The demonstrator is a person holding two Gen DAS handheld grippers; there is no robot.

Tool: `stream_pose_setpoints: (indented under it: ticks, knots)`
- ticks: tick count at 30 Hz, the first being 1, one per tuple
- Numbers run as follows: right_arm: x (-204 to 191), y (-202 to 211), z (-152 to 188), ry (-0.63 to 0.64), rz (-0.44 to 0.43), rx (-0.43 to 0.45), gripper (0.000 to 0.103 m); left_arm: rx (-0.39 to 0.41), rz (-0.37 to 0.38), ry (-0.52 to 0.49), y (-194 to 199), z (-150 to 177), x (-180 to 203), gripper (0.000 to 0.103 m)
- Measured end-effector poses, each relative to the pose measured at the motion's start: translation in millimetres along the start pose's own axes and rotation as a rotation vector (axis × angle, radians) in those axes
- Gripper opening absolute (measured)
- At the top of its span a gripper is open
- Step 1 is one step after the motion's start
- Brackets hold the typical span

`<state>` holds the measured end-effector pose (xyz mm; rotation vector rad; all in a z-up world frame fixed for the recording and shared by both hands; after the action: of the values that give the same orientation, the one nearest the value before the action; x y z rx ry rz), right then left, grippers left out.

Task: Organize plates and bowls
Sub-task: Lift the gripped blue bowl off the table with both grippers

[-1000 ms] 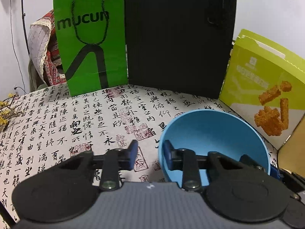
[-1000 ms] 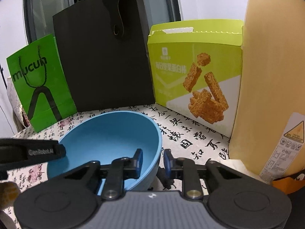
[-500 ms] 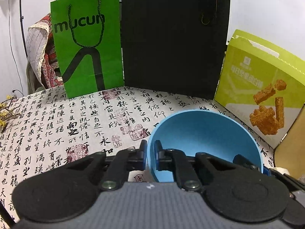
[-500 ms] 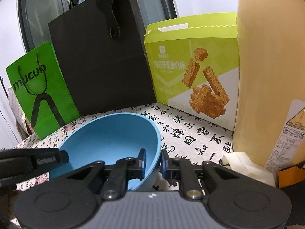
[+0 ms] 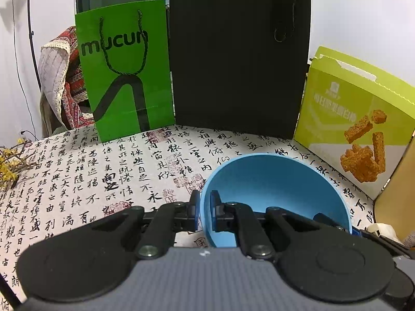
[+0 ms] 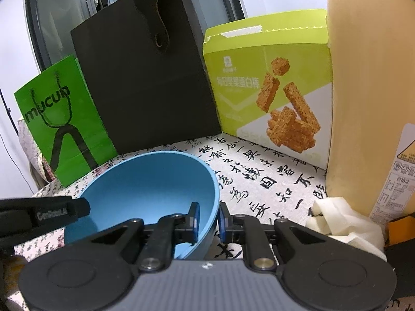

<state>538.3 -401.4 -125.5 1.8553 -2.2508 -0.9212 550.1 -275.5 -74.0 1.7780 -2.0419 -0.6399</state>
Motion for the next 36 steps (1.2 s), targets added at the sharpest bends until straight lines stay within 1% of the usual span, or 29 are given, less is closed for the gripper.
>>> stream_pose_setpoints:
  ticks: [5,14,18,28,36]
  knots:
    - [-11,10,1,0.014,-0.023,0.008,0.015,0.022,-0.023,-0.006,12,-1,-9,0.009]
    - [-28,43,1,0.029,-0.060,0.043,0.015,0.058,-0.042,-0.007,51,-1,-27,0.009]
    - [-31,58,3,0.021,-0.066,0.046,0.015,0.061,-0.042,-0.007,65,2,-30,0.009]
    - [-44,98,1,0.045,-0.072,0.071,0.015,0.088,-0.042,-0.012,105,9,-40,0.009]
    - [-55,125,9,0.056,-0.083,0.079,0.015,0.105,-0.037,0.014,135,12,-54,0.009]
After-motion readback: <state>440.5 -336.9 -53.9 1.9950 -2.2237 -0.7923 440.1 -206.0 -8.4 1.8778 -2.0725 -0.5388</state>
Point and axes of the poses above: each gripper's, at about its wrist camera, not at the fingertips, and y roughly against the way its jaws point, x to its right, z to its underside, the point moved 8 cm from there along -y, roughly the way its jaws point, and after that the axes turned 3 degrees about x, right-handed, at the moved point
